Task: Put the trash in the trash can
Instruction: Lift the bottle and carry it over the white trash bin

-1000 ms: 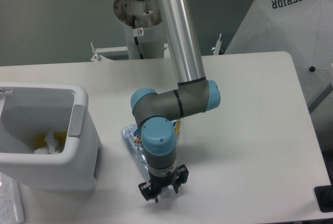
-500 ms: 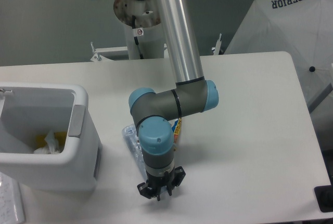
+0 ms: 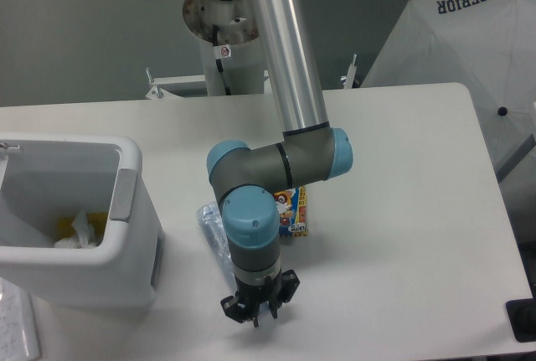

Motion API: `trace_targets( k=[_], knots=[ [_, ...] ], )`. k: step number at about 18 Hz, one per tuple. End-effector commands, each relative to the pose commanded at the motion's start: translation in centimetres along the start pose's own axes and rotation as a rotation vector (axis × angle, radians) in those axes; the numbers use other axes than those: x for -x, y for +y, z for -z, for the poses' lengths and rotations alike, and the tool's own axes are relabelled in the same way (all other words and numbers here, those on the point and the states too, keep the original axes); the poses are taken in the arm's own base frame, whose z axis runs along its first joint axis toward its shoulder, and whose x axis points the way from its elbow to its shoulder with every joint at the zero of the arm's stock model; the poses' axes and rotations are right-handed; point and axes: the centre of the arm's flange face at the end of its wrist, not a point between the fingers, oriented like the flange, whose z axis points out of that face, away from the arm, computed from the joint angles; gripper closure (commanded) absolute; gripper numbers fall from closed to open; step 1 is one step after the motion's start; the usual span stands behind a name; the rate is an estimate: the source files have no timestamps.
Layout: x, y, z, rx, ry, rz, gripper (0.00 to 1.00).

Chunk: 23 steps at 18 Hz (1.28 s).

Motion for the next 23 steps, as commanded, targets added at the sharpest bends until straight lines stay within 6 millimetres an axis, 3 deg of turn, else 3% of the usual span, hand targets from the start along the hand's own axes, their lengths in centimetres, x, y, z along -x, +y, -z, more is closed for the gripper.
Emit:
trace_targets(
  k=[5,9,11,14,16,19,21,23],
  knots=[
    [3.7,-5.9,9.8,-0.184,-0.003,0.051,0.70],
    [6.5,-8.7,17.6,-0.313,-0.011,0.091,0.69],
    [6.7,-9.6,21.3,-0.390,-0.007,0.097,0.69],
    [5.4,-10.2,26.0,-0.498,0.015,0.082,0.69],
    [4.3,-9.8,28.0,-0.523,0.024,0.065,0.69],
    [-0.1,-8.9,32.2,-0.578,0.069,0.012,0.69],
    [-1.6,-7.7,34.6,-0.600,0.084,-0.009,0.69],
    [-4.6,-6.3,36.8,-0.621,0.119,-0.044,0.69]
  ],
)
